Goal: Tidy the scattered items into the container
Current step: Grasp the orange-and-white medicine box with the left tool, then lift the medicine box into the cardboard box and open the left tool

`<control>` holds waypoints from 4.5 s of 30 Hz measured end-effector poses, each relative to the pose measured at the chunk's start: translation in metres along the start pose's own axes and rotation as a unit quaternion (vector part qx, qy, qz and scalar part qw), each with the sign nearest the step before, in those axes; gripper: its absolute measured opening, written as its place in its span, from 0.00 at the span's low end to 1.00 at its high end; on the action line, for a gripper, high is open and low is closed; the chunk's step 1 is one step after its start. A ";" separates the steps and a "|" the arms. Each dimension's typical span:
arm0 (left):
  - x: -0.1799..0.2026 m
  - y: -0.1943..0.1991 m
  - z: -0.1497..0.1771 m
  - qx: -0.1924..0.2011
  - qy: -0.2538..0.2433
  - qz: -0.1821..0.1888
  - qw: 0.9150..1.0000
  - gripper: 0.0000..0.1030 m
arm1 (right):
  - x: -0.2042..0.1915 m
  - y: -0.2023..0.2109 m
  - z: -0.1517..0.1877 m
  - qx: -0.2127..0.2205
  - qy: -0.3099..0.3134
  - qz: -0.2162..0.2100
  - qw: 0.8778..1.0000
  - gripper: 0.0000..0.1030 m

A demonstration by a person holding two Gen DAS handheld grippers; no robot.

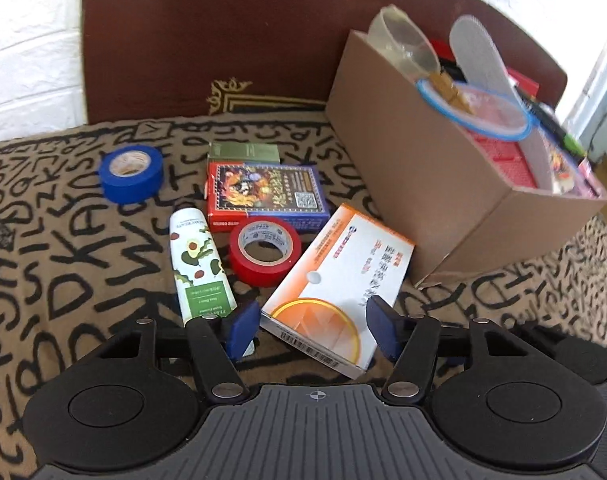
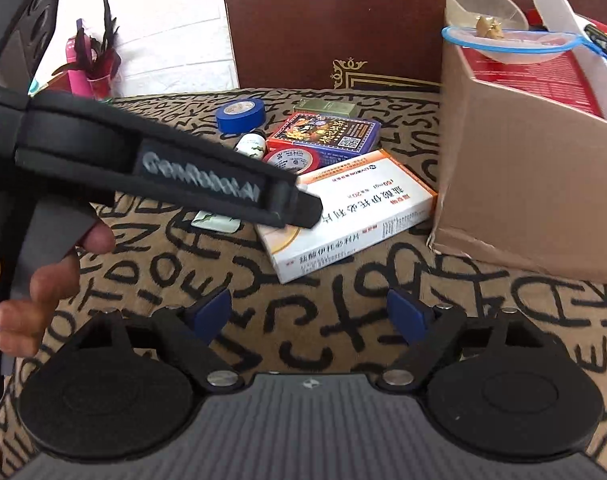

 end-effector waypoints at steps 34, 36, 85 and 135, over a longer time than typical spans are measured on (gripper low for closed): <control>0.065 0.032 0.059 -0.060 -0.001 0.072 0.996 0.60 | 0.024 0.073 0.056 -0.016 0.056 -0.050 0.997 0.62; 0.069 0.026 0.058 -0.066 -0.010 0.073 0.995 0.65 | 0.022 0.069 0.056 -0.017 0.068 -0.053 0.996 0.63; 0.110 0.094 -0.117 0.121 0.044 0.068 0.989 0.45 | 0.059 0.144 -0.098 0.158 0.134 -0.021 0.978 0.59; 0.071 -0.007 -0.150 0.101 0.023 0.014 0.995 0.81 | 0.134 0.046 -0.154 0.113 0.117 0.041 0.986 0.35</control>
Point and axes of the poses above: each gripper's, at about its wrist camera, not at the fingertips, and y roughly against the way its jaws point, x to its right, z to its underside, the point moved 9 cm from there along -y, roughly the way its jaws point, and after that the axes turned 4 degrees about -y, right-handed, at the moved point
